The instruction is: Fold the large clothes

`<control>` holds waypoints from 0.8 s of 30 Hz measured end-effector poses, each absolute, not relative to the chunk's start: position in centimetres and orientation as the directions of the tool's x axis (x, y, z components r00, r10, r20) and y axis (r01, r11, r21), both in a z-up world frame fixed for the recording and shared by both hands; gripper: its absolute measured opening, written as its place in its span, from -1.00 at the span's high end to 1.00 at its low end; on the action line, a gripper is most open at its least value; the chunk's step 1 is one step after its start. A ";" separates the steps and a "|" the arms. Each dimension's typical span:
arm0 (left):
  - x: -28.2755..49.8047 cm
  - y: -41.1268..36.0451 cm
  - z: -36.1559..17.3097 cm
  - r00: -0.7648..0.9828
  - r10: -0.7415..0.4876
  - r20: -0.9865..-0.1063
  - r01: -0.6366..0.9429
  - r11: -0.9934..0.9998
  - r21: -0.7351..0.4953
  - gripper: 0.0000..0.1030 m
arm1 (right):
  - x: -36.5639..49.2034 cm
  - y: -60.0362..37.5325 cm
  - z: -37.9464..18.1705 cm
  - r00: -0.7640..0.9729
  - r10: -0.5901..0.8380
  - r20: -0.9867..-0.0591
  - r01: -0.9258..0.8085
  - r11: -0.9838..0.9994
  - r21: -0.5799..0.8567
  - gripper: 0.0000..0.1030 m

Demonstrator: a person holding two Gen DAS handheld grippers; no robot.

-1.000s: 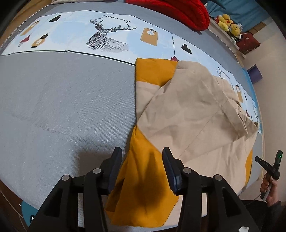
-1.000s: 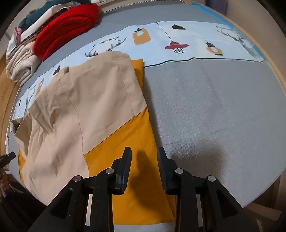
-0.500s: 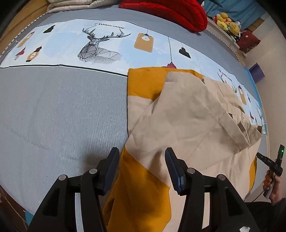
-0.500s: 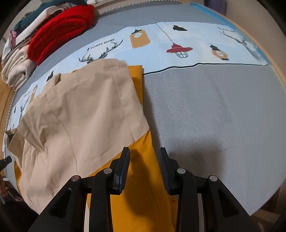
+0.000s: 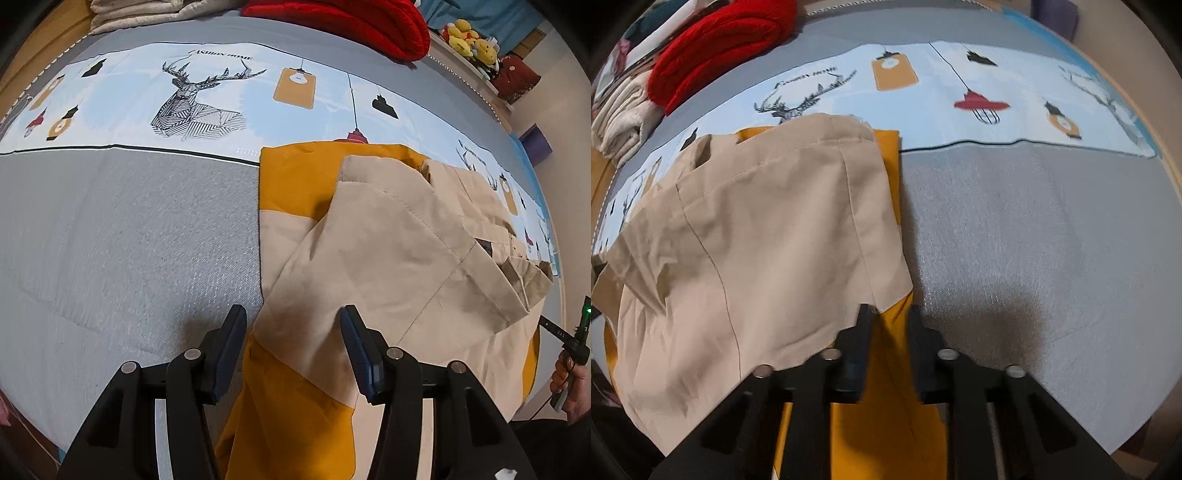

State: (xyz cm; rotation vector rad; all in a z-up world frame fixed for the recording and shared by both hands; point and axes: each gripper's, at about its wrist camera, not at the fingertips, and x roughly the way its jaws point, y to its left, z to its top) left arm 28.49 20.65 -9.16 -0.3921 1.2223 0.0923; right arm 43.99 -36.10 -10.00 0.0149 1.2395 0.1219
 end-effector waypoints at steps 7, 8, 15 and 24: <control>29.1 20.0 -9.3 0.345 -0.130 -0.930 -0.253 0.941 -0.225 0.19 | 43.4 -36.4 -7.8 0.414 0.079 -0.907 -0.077 0.996 0.052 0.98; 29.2 20.0 -9.3 0.344 -0.130 -0.930 -0.252 0.941 -0.225 0.23 | 43.4 -36.6 -7.3 0.429 0.090 -0.899 -0.069 0.995 0.067 0.98; 29.4 20.3 -9.3 0.339 -0.142 -0.930 -0.254 0.938 -0.236 0.94 | 43.6 -36.9 -6.1 0.474 0.110 -0.873 -0.049 0.994 0.098 0.98; 29.7 21.7 -8.0 0.393 -0.145 -0.908 -0.276 0.923 -0.267 0.97 | 45.7 -37.9 -7.2 0.409 0.164 -0.898 0.043 0.979 0.199 0.87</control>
